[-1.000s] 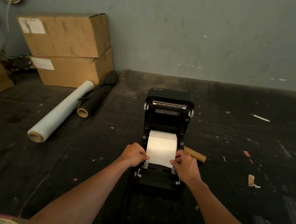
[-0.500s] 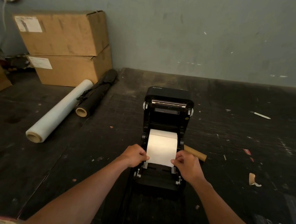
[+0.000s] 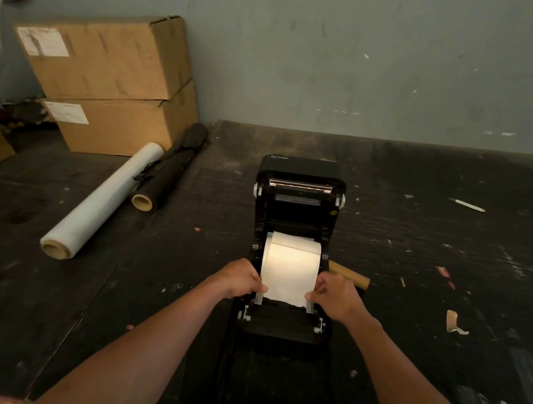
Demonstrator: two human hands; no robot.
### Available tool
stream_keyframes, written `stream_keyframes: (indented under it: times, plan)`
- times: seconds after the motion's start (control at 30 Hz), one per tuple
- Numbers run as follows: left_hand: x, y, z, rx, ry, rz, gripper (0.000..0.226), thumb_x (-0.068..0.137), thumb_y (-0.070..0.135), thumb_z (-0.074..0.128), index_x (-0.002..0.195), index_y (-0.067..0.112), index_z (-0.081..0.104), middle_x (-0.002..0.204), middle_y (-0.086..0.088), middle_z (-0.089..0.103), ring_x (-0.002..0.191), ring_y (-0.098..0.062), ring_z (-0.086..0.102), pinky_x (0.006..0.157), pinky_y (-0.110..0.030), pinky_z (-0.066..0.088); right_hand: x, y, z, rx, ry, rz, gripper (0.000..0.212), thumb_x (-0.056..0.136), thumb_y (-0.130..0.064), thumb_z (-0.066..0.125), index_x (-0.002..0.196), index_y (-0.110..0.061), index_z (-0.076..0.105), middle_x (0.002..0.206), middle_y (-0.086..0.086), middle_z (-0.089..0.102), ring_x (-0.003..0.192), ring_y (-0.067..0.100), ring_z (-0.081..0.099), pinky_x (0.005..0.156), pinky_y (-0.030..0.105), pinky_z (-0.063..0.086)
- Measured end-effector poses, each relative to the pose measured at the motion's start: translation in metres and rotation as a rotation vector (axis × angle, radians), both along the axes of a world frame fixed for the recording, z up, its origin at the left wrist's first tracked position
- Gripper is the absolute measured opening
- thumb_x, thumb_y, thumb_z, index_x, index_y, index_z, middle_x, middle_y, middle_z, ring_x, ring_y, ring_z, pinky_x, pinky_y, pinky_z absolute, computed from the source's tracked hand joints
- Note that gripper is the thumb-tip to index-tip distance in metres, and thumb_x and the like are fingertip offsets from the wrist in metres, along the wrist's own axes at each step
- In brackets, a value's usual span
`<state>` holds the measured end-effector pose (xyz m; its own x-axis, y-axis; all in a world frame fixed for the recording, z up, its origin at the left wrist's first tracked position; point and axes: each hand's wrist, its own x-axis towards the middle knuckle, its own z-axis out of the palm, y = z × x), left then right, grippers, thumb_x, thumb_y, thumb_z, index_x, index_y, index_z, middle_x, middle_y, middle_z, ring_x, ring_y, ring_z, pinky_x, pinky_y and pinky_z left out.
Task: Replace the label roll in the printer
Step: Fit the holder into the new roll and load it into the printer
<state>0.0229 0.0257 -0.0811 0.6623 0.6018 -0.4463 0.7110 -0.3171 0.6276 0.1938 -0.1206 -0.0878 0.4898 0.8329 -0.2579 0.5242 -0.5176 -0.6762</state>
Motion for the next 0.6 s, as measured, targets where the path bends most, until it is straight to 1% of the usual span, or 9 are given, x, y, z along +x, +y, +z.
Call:
stream_keyframes:
  times: [0.07, 0.17, 0.23, 0.3, 0.33, 0.37, 0.43, 0.5, 0.6]
  plan:
    - [-0.002, 0.001, -0.001, -0.032, -0.02, 0.041, 0.014, 0.088, 0.03, 0.068, 0.093, 0.019, 0.072, 0.077, 0.008, 0.06, 0.069, -0.003, 0.055, 0.052, -0.019, 0.04, 0.002, 0.001, 0.003, -0.027, 0.018, 0.011, 0.017, 0.079, -0.018, 0.072, 0.08, -0.025, 0.057, 0.085, -0.003, 0.067, 0.077, 0.008, 0.063, 0.062, 0.017, 0.046]
    - [-0.002, 0.0, -0.003, -0.03, -0.013, 0.056, 0.007, 0.089, 0.029, 0.067, 0.089, 0.022, 0.07, 0.073, 0.008, 0.058, 0.058, 0.0, 0.051, 0.043, -0.013, 0.038, 0.004, -0.001, 0.0, 0.011, 0.051, -0.001, 0.016, 0.078, -0.02, 0.073, 0.084, -0.023, 0.058, 0.085, -0.003, 0.068, 0.078, 0.006, 0.064, 0.062, 0.016, 0.046]
    - [0.001, -0.001, 0.001, -0.022, 0.031, 0.051, 0.012, 0.09, 0.028, 0.066, 0.096, 0.018, 0.071, 0.08, 0.0, 0.063, 0.066, -0.001, 0.057, 0.044, -0.016, 0.039, 0.003, -0.003, -0.004, 0.064, 0.068, -0.05, 0.018, 0.078, -0.018, 0.073, 0.092, -0.019, 0.061, 0.089, 0.0, 0.07, 0.084, 0.008, 0.065, 0.071, 0.019, 0.05]
    - [0.005, -0.001, 0.005, -0.018, 0.097, 0.057, 0.019, 0.09, 0.027, 0.066, 0.101, 0.012, 0.069, 0.095, -0.008, 0.065, 0.08, -0.012, 0.061, 0.048, -0.024, 0.044, 0.001, -0.004, -0.008, 0.079, 0.059, -0.074, 0.023, 0.078, -0.017, 0.073, 0.098, -0.016, 0.061, 0.092, 0.001, 0.07, 0.085, 0.009, 0.065, 0.077, 0.023, 0.051]
    - [0.006, -0.001, 0.008, -0.021, 0.13, 0.061, 0.019, 0.089, 0.027, 0.066, 0.099, 0.01, 0.069, 0.095, -0.012, 0.065, 0.082, -0.016, 0.062, 0.052, -0.028, 0.048, 0.0, -0.004, -0.008, 0.075, 0.058, -0.075, 0.025, 0.078, -0.017, 0.073, 0.1, -0.016, 0.06, 0.092, 0.001, 0.07, 0.085, 0.01, 0.065, 0.077, 0.024, 0.051]
    - [0.007, -0.001, 0.01, -0.035, 0.153, 0.066, 0.018, 0.088, 0.027, 0.067, 0.093, 0.009, 0.068, 0.088, -0.014, 0.065, 0.073, -0.017, 0.064, 0.053, -0.031, 0.05, -0.001, -0.003, -0.008, 0.066, 0.059, -0.073, 0.027, 0.078, -0.017, 0.073, 0.101, -0.016, 0.058, 0.093, 0.001, 0.07, 0.085, 0.01, 0.064, 0.075, 0.023, 0.051]
    - [0.007, 0.001, 0.011, -0.102, 0.149, 0.092, 0.02, 0.084, 0.028, 0.072, 0.079, 0.011, 0.064, 0.07, -0.005, 0.058, 0.049, -0.011, 0.048, 0.044, -0.025, 0.038, 0.0, -0.001, -0.006, 0.034, 0.048, -0.056, 0.03, 0.079, -0.017, 0.072, 0.104, -0.015, 0.057, 0.093, 0.002, 0.069, 0.084, 0.011, 0.064, 0.072, 0.022, 0.05]
    - [0.004, 0.003, 0.009, -0.169, 0.094, 0.149, 0.022, 0.081, 0.028, 0.076, 0.076, 0.011, 0.063, 0.067, -0.001, 0.055, 0.044, -0.008, 0.037, 0.04, -0.022, 0.03, 0.003, 0.001, -0.002, -0.013, 0.044, -0.031, 0.032, 0.079, -0.016, 0.072, 0.106, -0.014, 0.055, 0.095, 0.004, 0.069, 0.084, 0.013, 0.065, 0.072, 0.023, 0.05]
    - [0.002, 0.002, 0.004, -0.168, 0.037, 0.185, 0.015, 0.084, 0.026, 0.073, 0.086, 0.012, 0.068, 0.067, 0.0, 0.056, 0.043, -0.007, 0.037, 0.039, -0.02, 0.03, 0.006, 0.003, 0.003, -0.046, 0.059, 0.005, 0.036, 0.077, -0.016, 0.073, 0.108, -0.014, 0.055, 0.097, 0.005, 0.067, 0.086, 0.014, 0.064, 0.07, 0.022, 0.048]
